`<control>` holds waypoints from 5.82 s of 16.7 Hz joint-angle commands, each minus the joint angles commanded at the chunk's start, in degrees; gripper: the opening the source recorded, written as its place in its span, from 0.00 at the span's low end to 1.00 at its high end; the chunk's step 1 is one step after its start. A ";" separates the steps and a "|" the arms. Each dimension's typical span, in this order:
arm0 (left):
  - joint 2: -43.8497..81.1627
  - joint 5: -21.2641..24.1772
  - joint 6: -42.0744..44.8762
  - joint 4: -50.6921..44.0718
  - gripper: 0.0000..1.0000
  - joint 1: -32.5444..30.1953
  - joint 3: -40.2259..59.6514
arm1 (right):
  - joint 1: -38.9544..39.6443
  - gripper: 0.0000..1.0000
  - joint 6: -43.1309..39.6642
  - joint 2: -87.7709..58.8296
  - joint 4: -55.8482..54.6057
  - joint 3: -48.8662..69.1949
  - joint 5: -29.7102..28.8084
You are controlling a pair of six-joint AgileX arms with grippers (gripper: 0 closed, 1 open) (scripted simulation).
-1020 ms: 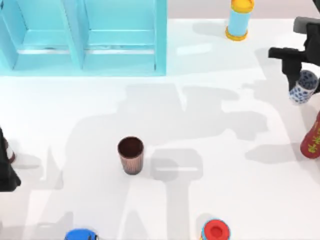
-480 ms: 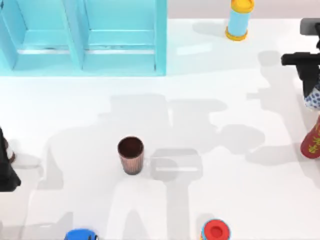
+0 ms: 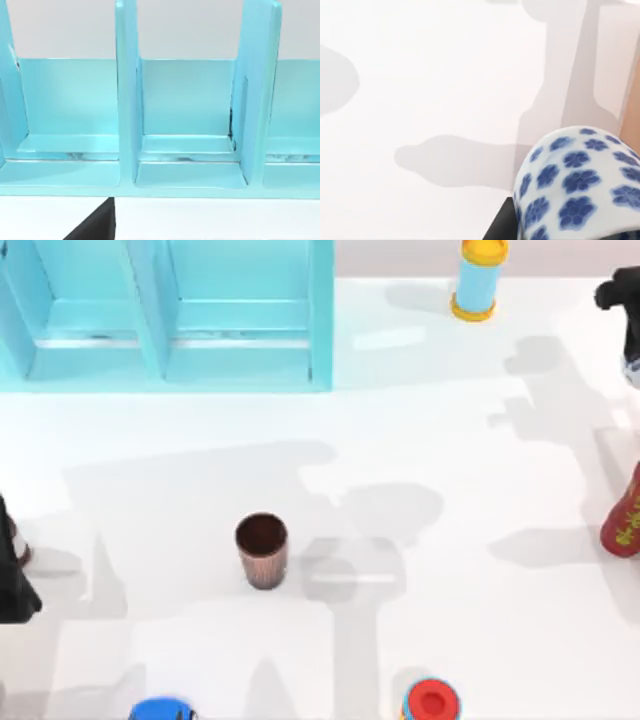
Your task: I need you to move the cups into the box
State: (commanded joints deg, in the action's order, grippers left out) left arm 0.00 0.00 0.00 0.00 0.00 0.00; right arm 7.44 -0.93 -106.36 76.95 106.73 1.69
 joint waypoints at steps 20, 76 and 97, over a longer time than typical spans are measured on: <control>0.00 0.00 0.00 0.00 1.00 0.00 0.00 | -42.30 0.00 -33.47 18.77 3.75 -28.79 -1.26; 0.00 0.00 0.00 0.00 1.00 0.00 0.00 | -38.76 1.00 -29.94 14.81 12.18 -16.55 -1.89; 0.00 0.00 0.00 0.00 1.00 0.00 0.00 | 48.38 1.00 57.42 -45.47 21.10 59.07 -11.65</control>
State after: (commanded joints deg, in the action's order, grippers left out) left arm 0.00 0.00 0.00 0.00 0.00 0.00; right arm 55.83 56.48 -151.83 98.05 165.80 -9.97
